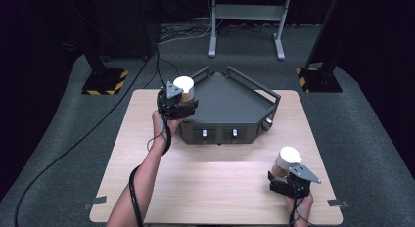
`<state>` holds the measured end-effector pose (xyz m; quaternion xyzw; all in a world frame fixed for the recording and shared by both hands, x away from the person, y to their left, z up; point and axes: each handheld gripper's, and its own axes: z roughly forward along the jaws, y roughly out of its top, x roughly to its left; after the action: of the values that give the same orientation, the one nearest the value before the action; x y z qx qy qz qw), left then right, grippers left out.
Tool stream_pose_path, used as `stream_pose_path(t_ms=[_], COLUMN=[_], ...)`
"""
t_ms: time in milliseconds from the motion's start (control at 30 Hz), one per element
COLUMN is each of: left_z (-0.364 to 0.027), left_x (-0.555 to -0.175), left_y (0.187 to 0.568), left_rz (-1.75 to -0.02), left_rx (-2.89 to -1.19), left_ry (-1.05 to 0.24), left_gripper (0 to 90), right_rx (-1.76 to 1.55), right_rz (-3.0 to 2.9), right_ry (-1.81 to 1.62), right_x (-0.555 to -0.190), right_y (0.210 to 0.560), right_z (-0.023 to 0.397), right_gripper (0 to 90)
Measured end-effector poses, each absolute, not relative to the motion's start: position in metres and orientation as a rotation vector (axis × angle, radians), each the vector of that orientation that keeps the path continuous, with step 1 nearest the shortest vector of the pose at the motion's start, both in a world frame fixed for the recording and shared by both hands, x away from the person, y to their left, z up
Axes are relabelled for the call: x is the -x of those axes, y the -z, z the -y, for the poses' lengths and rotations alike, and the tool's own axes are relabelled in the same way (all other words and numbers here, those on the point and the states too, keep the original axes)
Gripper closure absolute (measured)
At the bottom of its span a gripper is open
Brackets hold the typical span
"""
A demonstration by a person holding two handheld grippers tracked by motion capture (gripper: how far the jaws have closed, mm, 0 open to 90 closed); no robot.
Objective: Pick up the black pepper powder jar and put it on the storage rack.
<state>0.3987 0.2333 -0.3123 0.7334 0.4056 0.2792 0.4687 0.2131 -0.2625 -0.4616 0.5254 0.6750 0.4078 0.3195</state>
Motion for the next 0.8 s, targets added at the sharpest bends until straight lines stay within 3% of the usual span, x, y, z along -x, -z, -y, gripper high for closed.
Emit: stream_pose_path(t_ms=[800], left_z=[-0.226], left_x=[-0.412], left_y=[0.345], left_rz=[-1.048], left_rx=[-1.801], left_ry=[-0.65], left_gripper=[30.9], right_rx=[-1.378], right_rz=[-1.771], right_ry=[-1.075], right_x=[-0.212], right_y=[0.462], right_z=[0.263], right_gripper=[0.0])
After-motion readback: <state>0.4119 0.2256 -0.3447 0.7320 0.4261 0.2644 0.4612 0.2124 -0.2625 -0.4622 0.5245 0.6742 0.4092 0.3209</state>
